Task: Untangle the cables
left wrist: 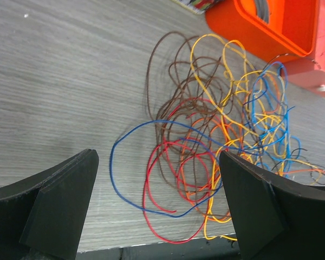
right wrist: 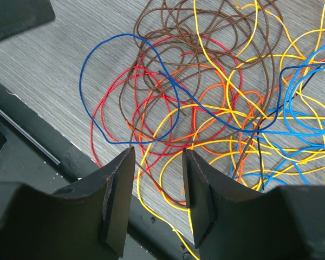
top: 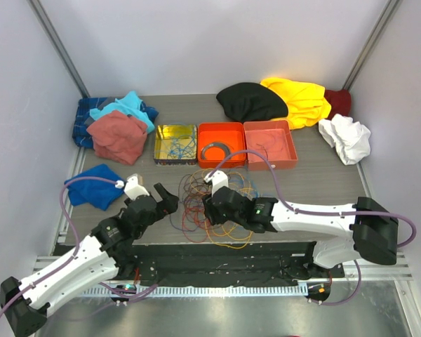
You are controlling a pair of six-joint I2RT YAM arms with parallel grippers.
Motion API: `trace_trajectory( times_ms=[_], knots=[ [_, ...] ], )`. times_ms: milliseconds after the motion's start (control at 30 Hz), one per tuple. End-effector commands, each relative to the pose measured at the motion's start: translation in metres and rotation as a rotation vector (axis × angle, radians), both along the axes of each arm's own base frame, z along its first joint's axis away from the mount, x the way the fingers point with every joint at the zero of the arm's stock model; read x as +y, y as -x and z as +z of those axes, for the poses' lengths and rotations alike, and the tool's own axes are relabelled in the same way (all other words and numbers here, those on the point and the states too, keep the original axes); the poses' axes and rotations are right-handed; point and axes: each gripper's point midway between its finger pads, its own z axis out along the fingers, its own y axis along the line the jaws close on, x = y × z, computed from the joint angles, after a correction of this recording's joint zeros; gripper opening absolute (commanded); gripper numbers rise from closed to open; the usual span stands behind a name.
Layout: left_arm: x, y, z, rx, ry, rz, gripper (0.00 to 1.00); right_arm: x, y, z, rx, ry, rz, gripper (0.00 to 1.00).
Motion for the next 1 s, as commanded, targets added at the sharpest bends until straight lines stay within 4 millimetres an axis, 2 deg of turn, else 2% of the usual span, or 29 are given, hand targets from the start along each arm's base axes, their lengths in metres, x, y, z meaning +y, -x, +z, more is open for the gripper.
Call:
trace_trajectory(
  times_ms=[0,100,167,300,500,533,767,967],
  knots=[
    [-0.004,0.0,-0.003,0.007,0.024,0.0,1.0,0.008,-0.011,0.029,-0.067,-0.04,-0.027,0.47],
    [-0.005,0.001,-0.005,0.01,0.018,-0.008,1.0,0.004,-0.014,0.037,-0.097,-0.03,-0.026,0.48],
    [-0.005,0.0,-0.005,0.007,0.021,-0.009,1.0,0.006,-0.012,0.035,-0.087,-0.017,-0.01,0.48],
    [-0.007,-0.001,-0.005,0.006,0.026,-0.013,1.0,0.014,-0.005,0.013,-0.031,0.021,0.032,0.47],
    [-0.003,0.001,-0.005,0.01,0.015,-0.007,1.0,0.036,0.013,-0.004,0.03,0.012,0.119,0.43],
    [-0.003,0.002,-0.005,0.011,0.016,-0.006,1.0,0.038,0.017,-0.011,0.039,0.039,0.142,0.42],
    [-0.003,0.002,-0.008,0.012,0.024,-0.002,1.0,0.053,0.029,-0.009,0.028,0.028,0.195,0.41],
    [-0.003,0.002,-0.01,0.023,0.017,-0.003,1.0,0.066,0.023,-0.01,0.008,0.013,0.187,0.41]
  ],
)
